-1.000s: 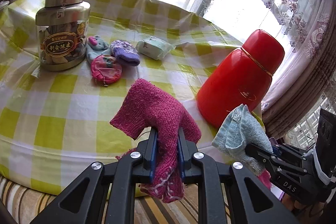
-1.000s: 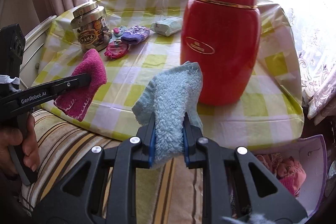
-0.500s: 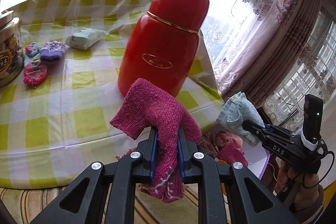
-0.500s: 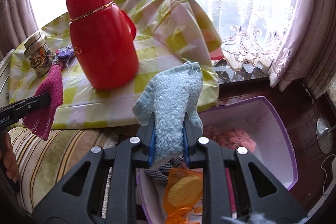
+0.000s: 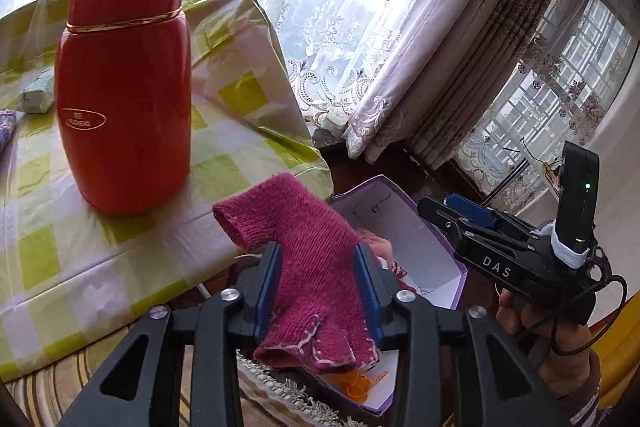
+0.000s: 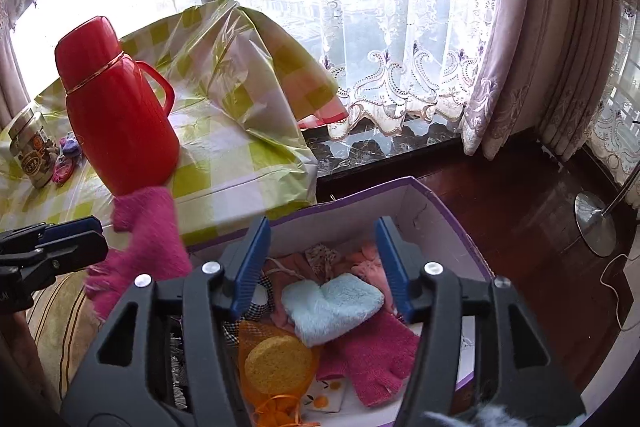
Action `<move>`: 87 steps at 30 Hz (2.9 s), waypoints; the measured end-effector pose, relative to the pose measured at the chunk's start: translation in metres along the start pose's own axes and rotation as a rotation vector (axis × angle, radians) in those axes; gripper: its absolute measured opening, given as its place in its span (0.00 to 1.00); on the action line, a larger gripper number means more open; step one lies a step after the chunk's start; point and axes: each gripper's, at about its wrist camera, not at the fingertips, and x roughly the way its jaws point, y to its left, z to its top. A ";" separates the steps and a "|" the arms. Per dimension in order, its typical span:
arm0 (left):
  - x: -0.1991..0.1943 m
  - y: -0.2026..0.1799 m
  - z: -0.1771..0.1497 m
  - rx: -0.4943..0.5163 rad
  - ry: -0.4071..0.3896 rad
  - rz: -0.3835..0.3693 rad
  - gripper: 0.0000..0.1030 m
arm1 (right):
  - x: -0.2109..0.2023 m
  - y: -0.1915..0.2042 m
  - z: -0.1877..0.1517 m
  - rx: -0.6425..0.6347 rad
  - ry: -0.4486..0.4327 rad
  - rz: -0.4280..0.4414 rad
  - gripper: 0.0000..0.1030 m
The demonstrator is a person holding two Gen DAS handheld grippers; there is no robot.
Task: Organize soft objects
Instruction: 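Carry the pink glove and blue sock to the box and release both, then move both open tools back over the table, then grasp the cotton tissue pack with the right tool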
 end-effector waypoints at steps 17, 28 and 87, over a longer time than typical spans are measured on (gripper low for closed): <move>-0.031 0.056 -0.009 -0.110 -0.038 0.099 0.52 | -0.007 0.053 -0.005 -0.127 0.029 0.122 0.59; -0.097 0.146 -0.014 -0.246 -0.147 0.266 0.52 | -0.024 0.179 -0.007 -0.369 0.049 0.337 0.61; -0.033 0.384 0.060 -0.434 0.036 0.594 0.71 | 0.241 0.462 0.122 -0.442 0.218 0.198 0.62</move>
